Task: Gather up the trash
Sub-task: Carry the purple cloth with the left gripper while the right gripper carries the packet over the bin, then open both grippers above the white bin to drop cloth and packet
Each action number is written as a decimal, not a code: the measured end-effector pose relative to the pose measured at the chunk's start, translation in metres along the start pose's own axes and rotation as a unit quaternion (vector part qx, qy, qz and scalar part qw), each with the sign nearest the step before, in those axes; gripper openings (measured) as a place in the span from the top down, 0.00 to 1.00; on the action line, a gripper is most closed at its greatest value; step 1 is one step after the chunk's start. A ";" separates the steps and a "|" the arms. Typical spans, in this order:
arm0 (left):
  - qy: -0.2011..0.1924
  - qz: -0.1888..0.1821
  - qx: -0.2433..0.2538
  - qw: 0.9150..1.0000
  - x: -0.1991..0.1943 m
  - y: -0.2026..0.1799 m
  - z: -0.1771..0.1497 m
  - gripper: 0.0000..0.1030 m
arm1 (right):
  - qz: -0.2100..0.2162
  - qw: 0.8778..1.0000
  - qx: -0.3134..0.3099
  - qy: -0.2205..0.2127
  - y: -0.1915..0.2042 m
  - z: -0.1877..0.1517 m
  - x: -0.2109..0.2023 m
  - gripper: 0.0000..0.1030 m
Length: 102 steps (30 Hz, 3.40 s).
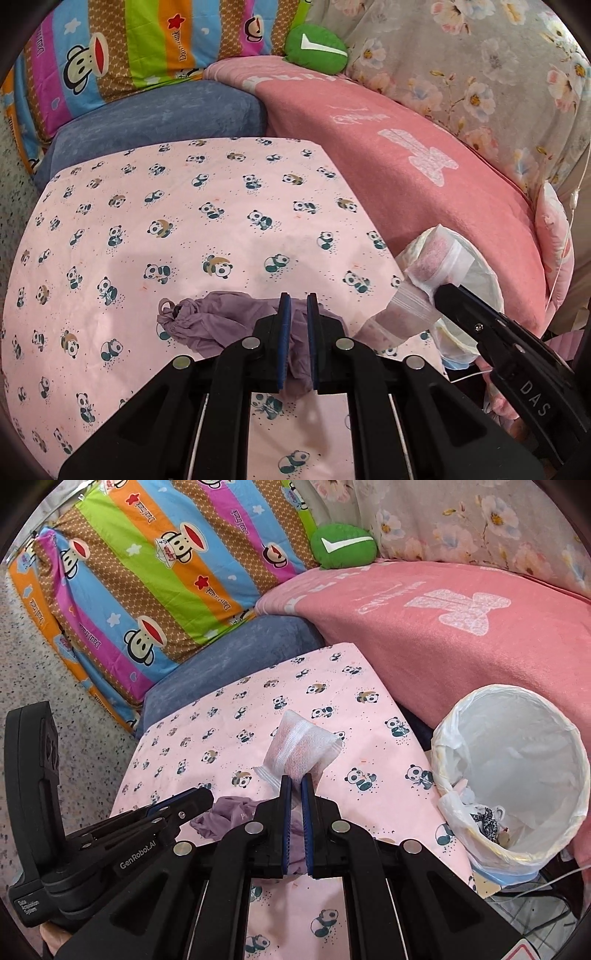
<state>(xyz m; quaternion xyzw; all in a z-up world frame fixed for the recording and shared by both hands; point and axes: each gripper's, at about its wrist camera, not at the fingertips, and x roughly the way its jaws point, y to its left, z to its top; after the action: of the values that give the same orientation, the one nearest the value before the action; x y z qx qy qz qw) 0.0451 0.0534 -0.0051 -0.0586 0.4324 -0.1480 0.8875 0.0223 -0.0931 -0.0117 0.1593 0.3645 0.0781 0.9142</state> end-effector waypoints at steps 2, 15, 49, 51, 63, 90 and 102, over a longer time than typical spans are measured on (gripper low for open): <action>-0.004 -0.003 0.004 1.000 -0.005 -0.004 0.000 0.92 | 0.000 1.000 0.001 -0.005 -0.001 0.000 -0.006 0.93; -0.021 -0.029 0.022 0.999 -0.025 -0.024 0.001 0.91 | -0.005 0.999 0.013 -0.044 -0.012 0.003 -0.055 0.93; 0.125 -0.009 0.010 0.992 0.089 -0.001 -0.046 0.91 | -0.031 0.999 0.037 0.003 -0.038 -0.012 -0.021 0.93; 0.120 -0.013 0.017 0.993 0.083 -0.007 -0.047 0.92 | -0.029 0.999 0.035 0.001 -0.036 -0.012 -0.022 0.93; 0.060 -0.040 0.062 0.995 0.039 -0.061 -0.019 0.93 | -0.031 0.998 0.038 -0.038 -0.042 -0.004 -0.045 0.93; 0.027 -0.091 0.163 0.982 0.034 -0.175 0.008 0.92 | -0.094 0.983 0.097 -0.121 -0.137 0.034 -0.126 0.93; 0.047 -0.112 0.188 0.975 0.059 -0.213 0.013 0.91 | -0.118 0.979 0.117 -0.121 -0.183 0.042 -0.128 0.93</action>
<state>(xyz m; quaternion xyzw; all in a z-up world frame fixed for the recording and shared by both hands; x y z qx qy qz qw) 0.0448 -0.1679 0.0079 0.0684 0.4290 -0.3276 0.8390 -0.0367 -0.3074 0.0353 0.2293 0.2738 -0.0932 0.9294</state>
